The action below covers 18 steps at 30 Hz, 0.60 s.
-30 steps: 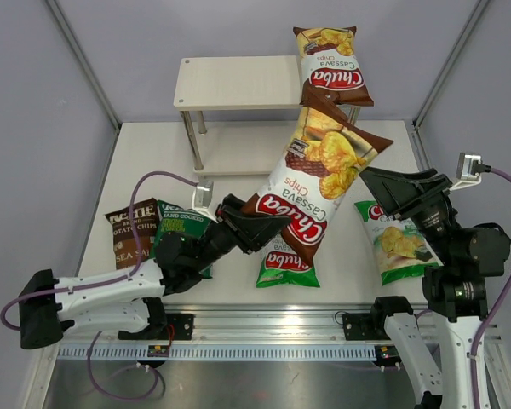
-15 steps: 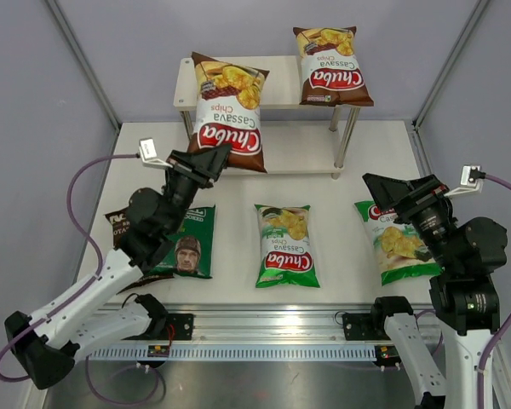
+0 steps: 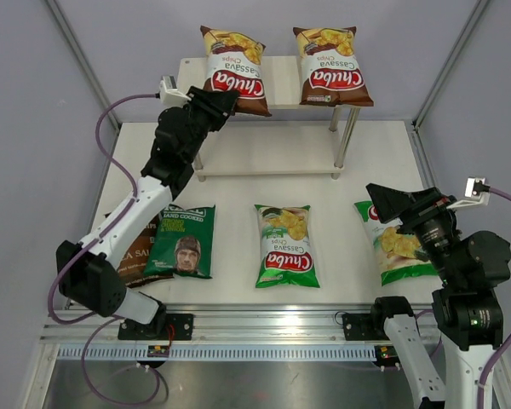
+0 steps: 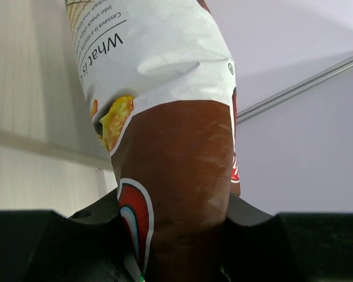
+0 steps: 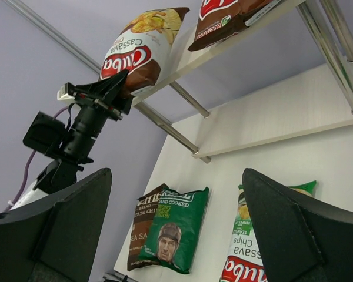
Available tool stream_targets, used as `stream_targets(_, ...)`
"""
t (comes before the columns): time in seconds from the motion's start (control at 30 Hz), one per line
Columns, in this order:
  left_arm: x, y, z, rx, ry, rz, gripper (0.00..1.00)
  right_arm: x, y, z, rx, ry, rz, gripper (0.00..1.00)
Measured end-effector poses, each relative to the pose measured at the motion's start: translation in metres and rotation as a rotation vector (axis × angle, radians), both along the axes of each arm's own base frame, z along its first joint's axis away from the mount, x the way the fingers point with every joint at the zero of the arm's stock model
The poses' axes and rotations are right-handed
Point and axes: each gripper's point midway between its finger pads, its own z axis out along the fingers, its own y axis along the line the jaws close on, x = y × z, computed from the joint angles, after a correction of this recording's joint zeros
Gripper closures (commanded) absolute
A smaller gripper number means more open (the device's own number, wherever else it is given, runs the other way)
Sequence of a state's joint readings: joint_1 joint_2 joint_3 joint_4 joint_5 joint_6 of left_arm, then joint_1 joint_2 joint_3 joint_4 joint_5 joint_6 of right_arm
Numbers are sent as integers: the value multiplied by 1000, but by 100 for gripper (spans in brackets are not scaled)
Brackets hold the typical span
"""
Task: Place and organize the chips bags onto the shelf
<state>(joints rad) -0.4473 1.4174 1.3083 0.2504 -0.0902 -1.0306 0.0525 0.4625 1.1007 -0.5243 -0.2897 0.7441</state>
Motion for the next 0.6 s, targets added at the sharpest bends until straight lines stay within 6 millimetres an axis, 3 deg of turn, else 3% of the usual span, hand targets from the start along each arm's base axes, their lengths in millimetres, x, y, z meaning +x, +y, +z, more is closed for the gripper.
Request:
stream_targets(0.23, 41, -27, -13, 14, 66, -69, 100, -3, -2, -1, -17, -10, -11, 0)
stream_targets(0.6, 58, -46, -21, -36, 74, -113, 100, -15, -3, 1, -18, -32, -14, 0)
